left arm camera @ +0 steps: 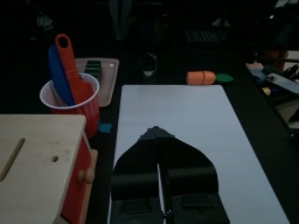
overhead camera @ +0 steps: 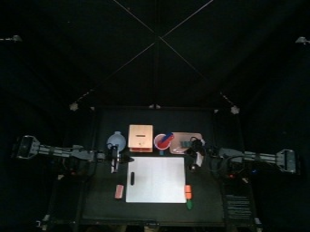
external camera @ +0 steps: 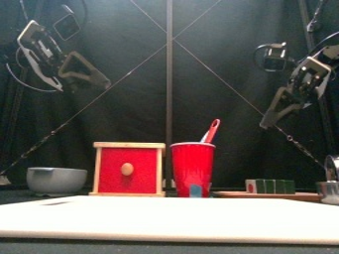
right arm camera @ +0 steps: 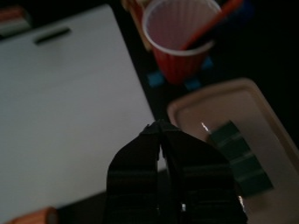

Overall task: Place sushi on board then cut the sushi with the knife then place the pieces on the plate
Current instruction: Place the sushi on the board

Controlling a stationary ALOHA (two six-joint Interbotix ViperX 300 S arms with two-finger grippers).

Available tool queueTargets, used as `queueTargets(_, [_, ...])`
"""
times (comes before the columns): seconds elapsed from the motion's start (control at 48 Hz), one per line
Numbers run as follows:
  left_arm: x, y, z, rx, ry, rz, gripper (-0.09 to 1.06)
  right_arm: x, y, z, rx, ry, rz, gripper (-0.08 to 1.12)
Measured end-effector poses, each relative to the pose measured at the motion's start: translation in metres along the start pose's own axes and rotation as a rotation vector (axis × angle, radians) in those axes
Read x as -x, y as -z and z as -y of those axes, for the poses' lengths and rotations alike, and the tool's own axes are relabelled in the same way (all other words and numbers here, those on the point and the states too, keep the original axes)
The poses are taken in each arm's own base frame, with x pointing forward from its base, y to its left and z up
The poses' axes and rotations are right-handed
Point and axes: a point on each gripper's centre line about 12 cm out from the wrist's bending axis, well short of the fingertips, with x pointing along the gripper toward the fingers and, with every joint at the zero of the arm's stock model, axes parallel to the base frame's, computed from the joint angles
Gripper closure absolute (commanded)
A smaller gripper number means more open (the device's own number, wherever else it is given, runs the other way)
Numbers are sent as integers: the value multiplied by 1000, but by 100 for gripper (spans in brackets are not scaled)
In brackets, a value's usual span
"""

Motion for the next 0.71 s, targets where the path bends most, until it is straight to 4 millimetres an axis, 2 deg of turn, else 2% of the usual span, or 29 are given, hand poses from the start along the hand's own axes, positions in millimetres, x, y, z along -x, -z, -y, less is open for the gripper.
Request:
queueTargets(0.146, [-8,7,0,-2,0,-32,97,-6,1,15,57,69,-127,16])
queueTargets(0.25, [-10,9,0,-2,0,-43,97,-10,0,21,126,100,-184,-1])
queueTargets(0.5, [-10,11,0,-2,0,-48,97,-21,-1,35,242,161,-279,2])
queueTargets(0.708, [-10,11,0,-2,0,-48,97,-35,6,52,288,205,-363,2])
